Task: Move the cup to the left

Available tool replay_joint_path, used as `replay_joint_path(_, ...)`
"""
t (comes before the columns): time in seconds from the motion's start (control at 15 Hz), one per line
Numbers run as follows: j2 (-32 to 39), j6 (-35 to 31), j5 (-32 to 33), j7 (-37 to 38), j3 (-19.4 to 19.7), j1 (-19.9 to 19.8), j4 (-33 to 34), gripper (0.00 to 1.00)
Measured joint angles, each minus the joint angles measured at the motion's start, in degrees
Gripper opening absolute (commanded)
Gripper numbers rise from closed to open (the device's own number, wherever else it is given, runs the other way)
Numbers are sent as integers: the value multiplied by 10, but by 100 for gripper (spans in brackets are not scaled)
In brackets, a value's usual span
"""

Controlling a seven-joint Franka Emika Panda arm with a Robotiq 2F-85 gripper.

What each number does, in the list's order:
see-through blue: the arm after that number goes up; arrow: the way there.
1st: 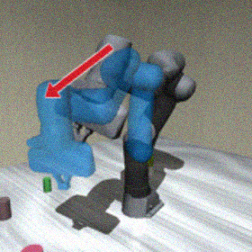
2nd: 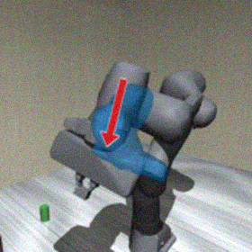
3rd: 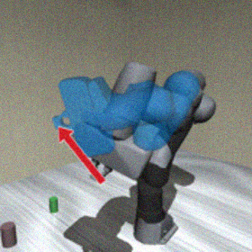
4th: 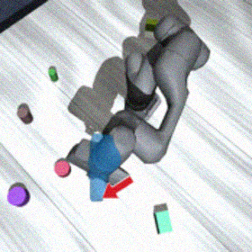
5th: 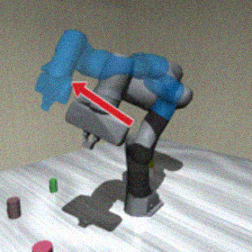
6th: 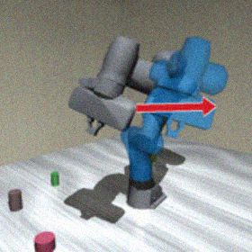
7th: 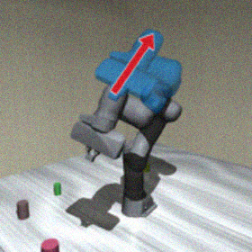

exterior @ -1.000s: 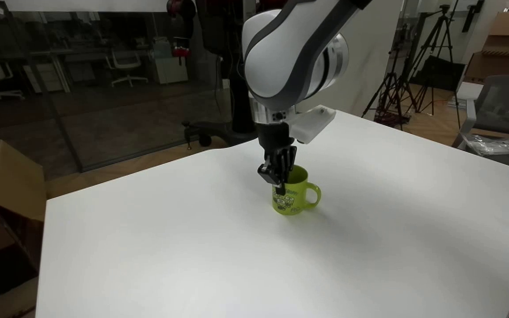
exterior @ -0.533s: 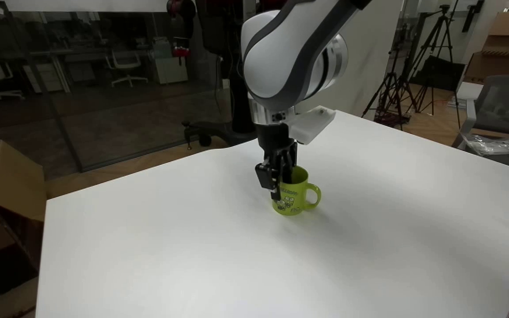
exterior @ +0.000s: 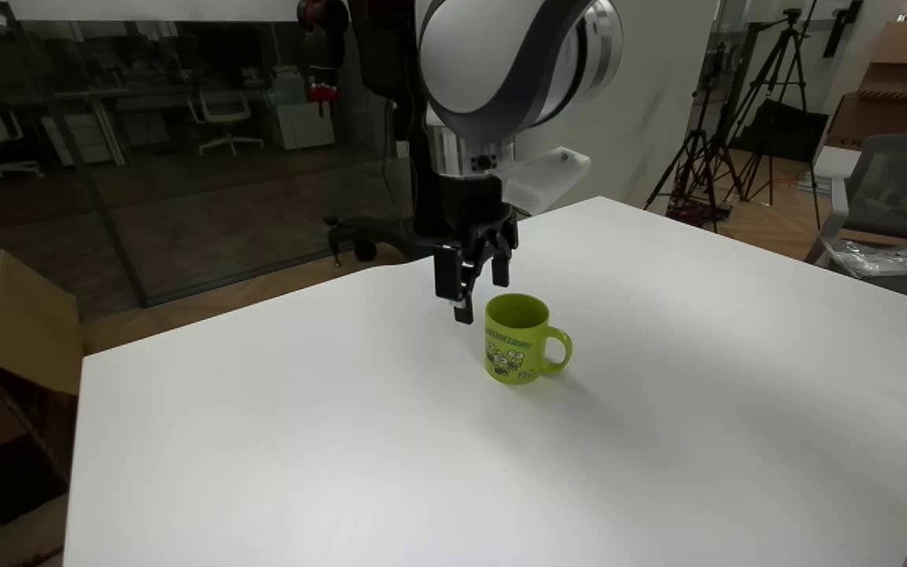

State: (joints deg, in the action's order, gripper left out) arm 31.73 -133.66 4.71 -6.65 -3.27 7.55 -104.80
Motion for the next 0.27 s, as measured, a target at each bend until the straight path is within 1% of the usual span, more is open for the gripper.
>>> replay_joint_path(0.27,-30,19,-4,0,-9,1,-6,100)
